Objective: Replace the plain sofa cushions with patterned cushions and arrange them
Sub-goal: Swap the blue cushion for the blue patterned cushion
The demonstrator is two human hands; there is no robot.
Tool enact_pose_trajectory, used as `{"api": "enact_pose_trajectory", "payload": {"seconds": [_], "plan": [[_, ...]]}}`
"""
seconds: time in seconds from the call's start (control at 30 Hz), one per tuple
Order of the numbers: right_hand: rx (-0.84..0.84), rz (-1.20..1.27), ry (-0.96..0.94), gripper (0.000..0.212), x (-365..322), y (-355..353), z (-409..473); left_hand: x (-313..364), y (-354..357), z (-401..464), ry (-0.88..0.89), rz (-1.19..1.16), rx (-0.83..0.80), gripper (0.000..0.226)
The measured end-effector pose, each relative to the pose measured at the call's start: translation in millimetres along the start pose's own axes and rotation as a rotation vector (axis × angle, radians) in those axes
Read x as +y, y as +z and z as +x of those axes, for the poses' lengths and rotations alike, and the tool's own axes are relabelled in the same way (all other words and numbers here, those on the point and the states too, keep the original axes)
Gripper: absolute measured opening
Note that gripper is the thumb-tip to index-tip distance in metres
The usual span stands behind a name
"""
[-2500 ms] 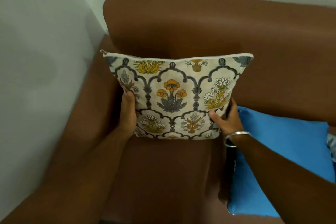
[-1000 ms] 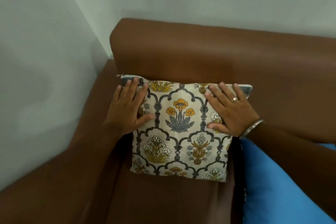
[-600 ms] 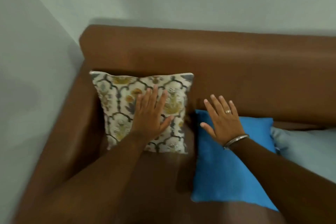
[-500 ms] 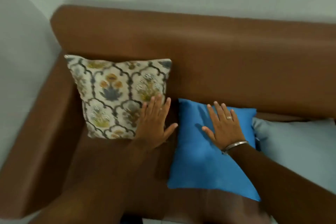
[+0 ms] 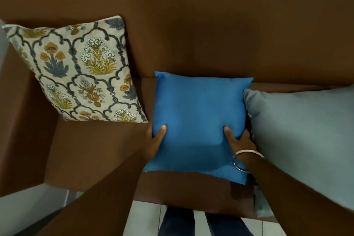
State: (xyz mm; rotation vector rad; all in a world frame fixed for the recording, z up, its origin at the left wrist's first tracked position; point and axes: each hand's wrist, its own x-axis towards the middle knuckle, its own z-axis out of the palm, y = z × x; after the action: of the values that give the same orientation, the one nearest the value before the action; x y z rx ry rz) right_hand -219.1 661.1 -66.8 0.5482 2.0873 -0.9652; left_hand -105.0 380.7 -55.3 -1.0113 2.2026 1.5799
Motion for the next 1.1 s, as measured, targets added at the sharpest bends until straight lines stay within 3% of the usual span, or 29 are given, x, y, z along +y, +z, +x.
{"api": "enact_pose_trajectory", "payload": {"seconds": [0.17, 0.23, 0.27, 0.33, 0.4, 0.5, 0.53, 0.63, 0.67, 0.8, 0.9, 1.03, 1.1], "plan": [[-0.156, -0.03, -0.017, 0.075, -21, -34, -11, 33, -33, -1, -0.329, 0.032, -0.246, 0.07], [-0.288, 0.091, 0.009, 0.058, -43, -69, -25, 59, -66, -5, -0.489, 0.074, -0.331, 0.081], [-0.345, 0.172, 0.029, 0.052, -57, -89, -32, 69, -85, -1, -0.506, -0.016, -0.36, 0.087], [-0.341, 0.278, 0.048, 0.045, -85, -123, -42, 92, -120, 7, -0.457, -0.193, -0.416, 0.086], [-0.267, 0.394, 0.001, 0.051, -114, -137, -41, 114, -140, 23, -0.37, -0.131, -0.284, 0.071], [-0.146, 0.431, -0.21, 0.07, -146, -117, -25, 140, -129, 51, -0.196, -0.123, -0.095, 0.072], [-0.091, 0.421, -0.306, 0.068, -152, -104, -18, 144, -118, 57, -0.153, -0.167, -0.062, 0.073], [-0.07, 0.389, -0.529, 0.029, -144, -65, 10, 137, -76, 69, 0.04, -0.327, -0.086, 0.059], [-0.067, 0.327, -0.586, 0.031, -138, -54, 18, 131, -65, 73, 0.085, -0.339, -0.064, 0.058], [0.193, 0.169, -0.668, 0.065, -125, -34, 30, 118, -39, 88, 0.176, -0.247, 0.154, 0.098], [0.283, 0.121, -0.651, 0.078, -123, -30, 43, 106, -33, 104, 0.182, -0.179, 0.176, 0.104], [0.238, 0.056, -0.688, 0.084, -119, -31, 47, 99, -30, 108, 0.183, -0.111, 0.184, 0.116], [0.374, -0.121, -0.769, 0.089, -111, -37, 41, 96, -31, 94, 0.225, -0.033, 0.296, 0.107]]}}
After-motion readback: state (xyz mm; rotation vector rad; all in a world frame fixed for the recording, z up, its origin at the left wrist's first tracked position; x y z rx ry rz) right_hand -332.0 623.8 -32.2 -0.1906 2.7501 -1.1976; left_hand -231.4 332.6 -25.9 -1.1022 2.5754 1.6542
